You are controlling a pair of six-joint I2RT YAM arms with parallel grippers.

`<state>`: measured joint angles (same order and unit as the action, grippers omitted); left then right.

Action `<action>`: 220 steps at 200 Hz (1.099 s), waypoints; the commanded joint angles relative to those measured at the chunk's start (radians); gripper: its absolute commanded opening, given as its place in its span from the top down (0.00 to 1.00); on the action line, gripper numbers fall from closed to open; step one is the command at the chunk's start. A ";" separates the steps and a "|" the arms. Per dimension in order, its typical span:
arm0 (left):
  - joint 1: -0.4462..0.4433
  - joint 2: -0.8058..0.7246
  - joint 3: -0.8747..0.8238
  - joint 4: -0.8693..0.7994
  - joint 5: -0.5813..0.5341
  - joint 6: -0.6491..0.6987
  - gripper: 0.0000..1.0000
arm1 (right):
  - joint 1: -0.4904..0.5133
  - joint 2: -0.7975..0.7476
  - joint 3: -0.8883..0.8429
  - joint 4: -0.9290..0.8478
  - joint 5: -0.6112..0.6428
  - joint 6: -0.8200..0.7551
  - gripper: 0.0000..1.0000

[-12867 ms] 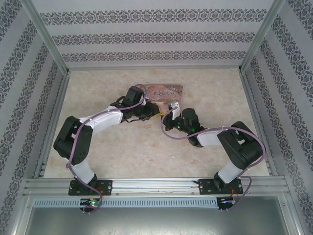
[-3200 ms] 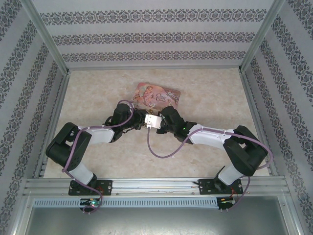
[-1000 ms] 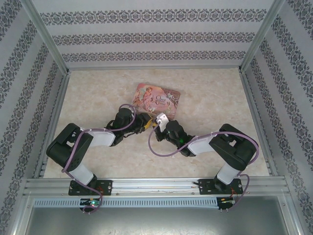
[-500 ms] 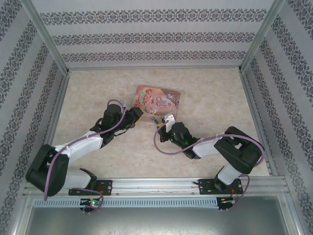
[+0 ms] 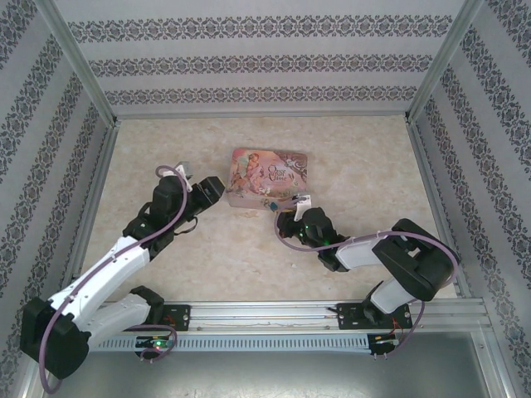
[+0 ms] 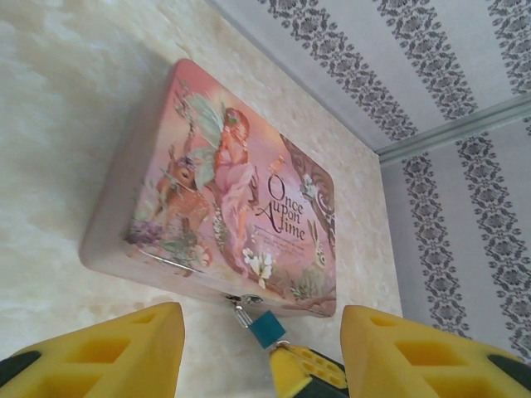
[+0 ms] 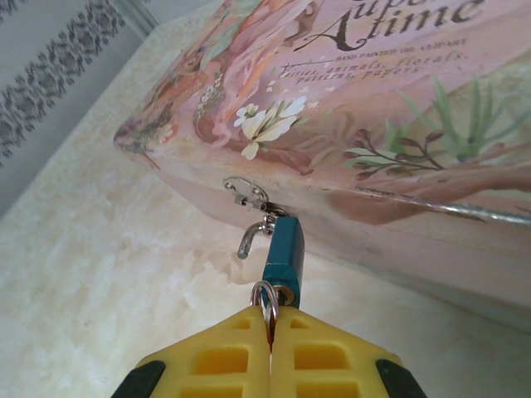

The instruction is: Unlock the padlock with the key

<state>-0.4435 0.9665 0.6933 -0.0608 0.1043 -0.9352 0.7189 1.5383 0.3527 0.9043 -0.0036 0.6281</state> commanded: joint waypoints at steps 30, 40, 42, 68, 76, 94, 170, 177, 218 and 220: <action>0.012 -0.058 0.006 -0.093 -0.085 0.067 0.47 | -0.047 -0.014 -0.045 0.088 -0.040 0.212 1.00; 0.011 -0.058 0.008 -0.093 -0.084 0.071 0.47 | -0.053 -0.007 -0.046 0.095 -0.048 0.241 1.00; 0.011 -0.058 0.009 -0.093 -0.084 0.071 0.47 | -0.055 -0.005 -0.046 0.097 -0.050 0.246 1.00; 0.011 -0.051 0.012 -0.088 -0.083 0.075 0.47 | -0.068 0.006 -0.046 0.103 -0.046 0.345 1.00; 0.011 -0.049 0.012 -0.086 -0.084 0.075 0.47 | -0.070 0.009 -0.044 0.105 -0.043 0.376 1.00; 0.012 -0.042 0.013 -0.082 -0.086 0.075 0.47 | -0.070 0.021 -0.037 0.104 -0.036 0.432 1.00; 0.011 -0.029 0.021 -0.072 -0.092 0.079 0.47 | -0.055 0.098 -0.034 0.088 -0.001 0.507 1.00; 0.011 -0.029 0.021 -0.071 -0.094 0.079 0.47 | -0.053 0.104 -0.032 0.087 0.001 0.507 1.00; 0.011 -0.029 0.020 -0.076 -0.098 0.075 0.46 | -0.045 0.160 -0.031 0.107 0.004 0.515 1.00; 0.012 -0.029 0.021 -0.078 -0.098 0.076 0.46 | -0.044 0.163 -0.030 0.110 0.004 0.515 1.00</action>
<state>-0.4427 0.9386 0.6937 -0.1238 0.0219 -0.8780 0.6701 1.6531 0.3187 1.0355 -0.0391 1.1244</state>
